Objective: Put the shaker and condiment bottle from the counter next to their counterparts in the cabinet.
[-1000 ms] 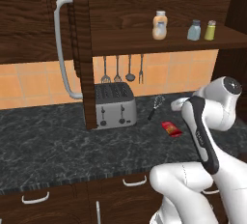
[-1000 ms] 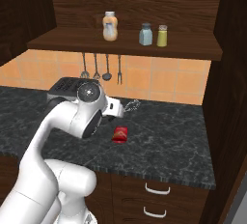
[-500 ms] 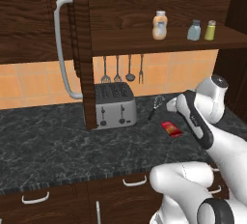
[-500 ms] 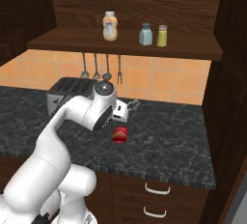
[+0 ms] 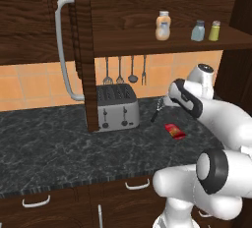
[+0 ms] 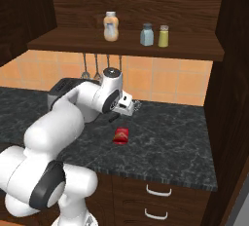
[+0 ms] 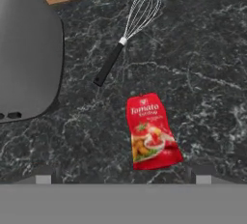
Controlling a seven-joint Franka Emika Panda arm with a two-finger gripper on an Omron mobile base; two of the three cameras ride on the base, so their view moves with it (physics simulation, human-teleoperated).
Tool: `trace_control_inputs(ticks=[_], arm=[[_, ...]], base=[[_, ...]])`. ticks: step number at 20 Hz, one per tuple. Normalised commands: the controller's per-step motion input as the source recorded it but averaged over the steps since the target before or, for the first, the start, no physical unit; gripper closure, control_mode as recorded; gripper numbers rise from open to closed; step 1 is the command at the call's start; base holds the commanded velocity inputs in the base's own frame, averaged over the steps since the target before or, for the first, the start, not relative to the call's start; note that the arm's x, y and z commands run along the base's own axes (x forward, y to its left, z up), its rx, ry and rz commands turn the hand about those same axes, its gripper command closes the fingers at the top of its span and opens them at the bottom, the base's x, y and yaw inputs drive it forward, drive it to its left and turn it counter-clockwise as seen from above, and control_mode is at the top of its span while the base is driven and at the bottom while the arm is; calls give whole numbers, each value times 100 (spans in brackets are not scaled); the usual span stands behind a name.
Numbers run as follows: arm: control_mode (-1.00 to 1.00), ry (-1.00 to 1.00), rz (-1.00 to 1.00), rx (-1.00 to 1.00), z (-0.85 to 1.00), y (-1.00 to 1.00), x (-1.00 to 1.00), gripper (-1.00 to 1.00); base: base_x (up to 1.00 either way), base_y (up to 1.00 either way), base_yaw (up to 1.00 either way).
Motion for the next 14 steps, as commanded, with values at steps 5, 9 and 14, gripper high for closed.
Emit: trace_control_inputs(ticks=[5, 9, 14], arm=[[-100, -9, 0, -9, -75, 0, 20, -100], [-100, -2, 0, -6, -48, 0, 0, -100], [-100, 0, 0, 0, -20, 0, 1, -100]], base=[[0, 0, 0], [0, 0, 0], [0, 0, 0]])
